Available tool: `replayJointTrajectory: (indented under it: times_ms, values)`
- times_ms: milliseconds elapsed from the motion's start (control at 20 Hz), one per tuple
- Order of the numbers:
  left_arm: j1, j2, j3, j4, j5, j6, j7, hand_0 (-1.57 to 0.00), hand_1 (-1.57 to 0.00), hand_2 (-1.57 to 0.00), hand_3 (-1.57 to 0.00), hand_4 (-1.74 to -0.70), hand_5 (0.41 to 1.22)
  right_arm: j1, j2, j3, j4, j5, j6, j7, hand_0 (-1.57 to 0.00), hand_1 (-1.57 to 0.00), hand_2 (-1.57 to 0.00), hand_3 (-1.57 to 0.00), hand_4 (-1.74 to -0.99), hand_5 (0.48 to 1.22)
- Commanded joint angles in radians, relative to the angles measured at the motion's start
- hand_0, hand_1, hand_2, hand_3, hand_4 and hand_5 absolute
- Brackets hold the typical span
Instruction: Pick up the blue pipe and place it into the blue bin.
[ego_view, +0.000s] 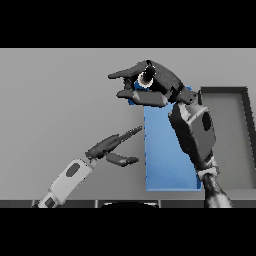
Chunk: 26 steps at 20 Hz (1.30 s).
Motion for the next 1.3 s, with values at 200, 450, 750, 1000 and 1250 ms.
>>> replayJointTrajectory:
  times_ms: [200,450,750,1000,1250]
  values:
    - [0.005,0.013,0.005,0.0,-0.018,0.013,0.002,0.0,0.0,0.0,0.0,-0.83,0.47,0.019,-0.076,-0.112,0.175,0.102,-0.006,0.0,-1.57,-1.57,-1.57,-1.57,-1.499,1.221]
    - [0.007,0.024,0.011,-0.005,-0.016,0.013,0.015,0.0,0.0,0.0,0.0,-0.82,0.462,0.134,-0.101,-0.188,0.271,0.178,-0.022,0.038,-1.57,-1.57,-1.57,-1.57,-1.499,1.221]
    - [0.021,0.023,0.0,-0.013,-0.023,0.014,0.014,0.0,0.0,0.0,0.0,-0.83,0.469,0.357,-0.078,-0.193,0.244,0.259,-0.08,0.105,-1.57,-1.57,-1.57,-1.57,-1.499,1.221]
    - [0.028,0.023,-0.004,-0.031,-0.021,0.016,0.011,0.0,0.0,0.0,0.0,-0.83,0.471,0.478,-0.189,-0.016,0.292,0.208,-0.196,0.106,-1.57,-1.57,-1.57,-1.18,-1.569,1.221]
    - [0.019,0.026,0.003,-0.034,-0.013,0.019,0.034,0.0,0.0,0.0,0.0,-0.83,0.474,0.528,-0.328,0.255,0.329,0.052,-0.351,0.106,-1.57,-1.57,-1.57,-1.01,-1.583,1.199]
